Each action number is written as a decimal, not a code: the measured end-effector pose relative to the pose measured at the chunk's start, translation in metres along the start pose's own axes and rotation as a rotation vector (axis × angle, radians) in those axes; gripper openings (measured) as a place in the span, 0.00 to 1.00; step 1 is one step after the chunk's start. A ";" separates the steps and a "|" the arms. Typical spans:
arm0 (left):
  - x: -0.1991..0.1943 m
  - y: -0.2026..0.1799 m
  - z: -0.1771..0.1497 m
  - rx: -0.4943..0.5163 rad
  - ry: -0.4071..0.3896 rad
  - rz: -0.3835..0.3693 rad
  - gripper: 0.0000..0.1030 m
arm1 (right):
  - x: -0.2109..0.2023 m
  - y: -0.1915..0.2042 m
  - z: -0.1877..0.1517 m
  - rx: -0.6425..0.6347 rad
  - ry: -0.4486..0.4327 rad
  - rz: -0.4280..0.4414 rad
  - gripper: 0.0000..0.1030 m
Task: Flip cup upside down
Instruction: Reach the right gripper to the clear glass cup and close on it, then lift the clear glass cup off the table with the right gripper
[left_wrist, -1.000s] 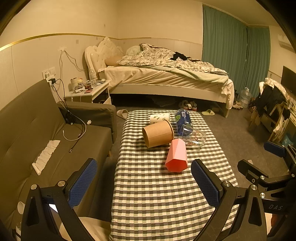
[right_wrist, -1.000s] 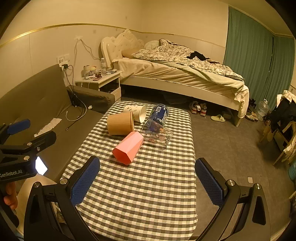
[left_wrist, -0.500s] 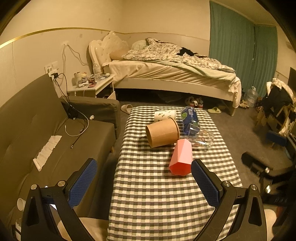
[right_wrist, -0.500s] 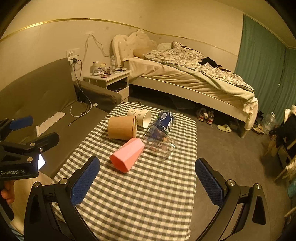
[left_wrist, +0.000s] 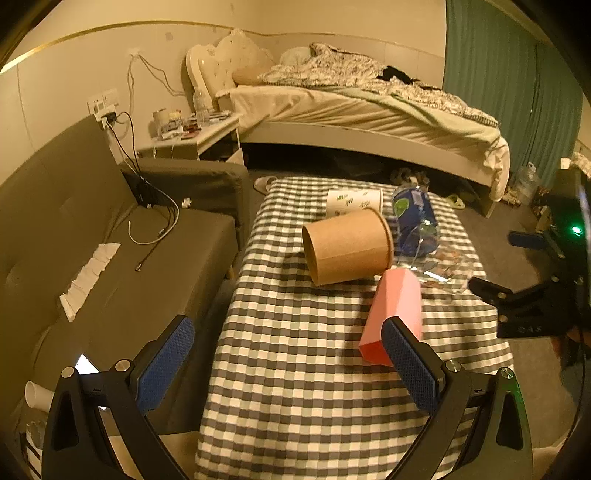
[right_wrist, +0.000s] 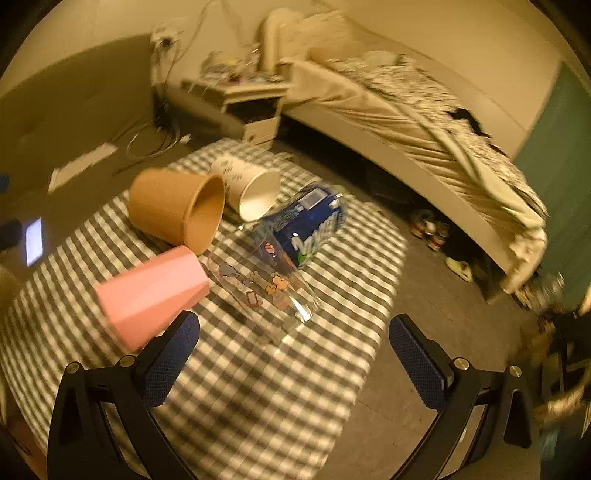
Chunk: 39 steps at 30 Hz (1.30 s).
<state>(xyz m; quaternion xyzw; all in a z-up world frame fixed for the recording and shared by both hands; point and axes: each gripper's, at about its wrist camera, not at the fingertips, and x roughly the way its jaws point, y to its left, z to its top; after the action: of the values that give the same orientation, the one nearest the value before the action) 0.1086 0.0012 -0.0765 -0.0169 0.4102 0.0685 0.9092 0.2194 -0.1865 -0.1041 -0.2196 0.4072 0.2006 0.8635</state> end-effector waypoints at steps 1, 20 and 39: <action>0.004 -0.001 0.000 0.003 0.003 0.002 1.00 | 0.009 -0.002 0.001 -0.005 0.010 0.021 1.00; 0.052 -0.006 -0.003 0.011 0.077 0.025 1.00 | 0.110 0.003 0.002 -0.078 0.143 0.164 0.73; -0.043 0.015 -0.029 0.027 -0.026 -0.022 1.00 | -0.050 0.080 -0.100 0.369 0.164 0.109 0.62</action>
<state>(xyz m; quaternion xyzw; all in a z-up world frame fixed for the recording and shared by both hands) 0.0564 0.0091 -0.0632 -0.0080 0.3991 0.0532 0.9153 0.0868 -0.1835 -0.1393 -0.0510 0.5170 0.1503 0.8411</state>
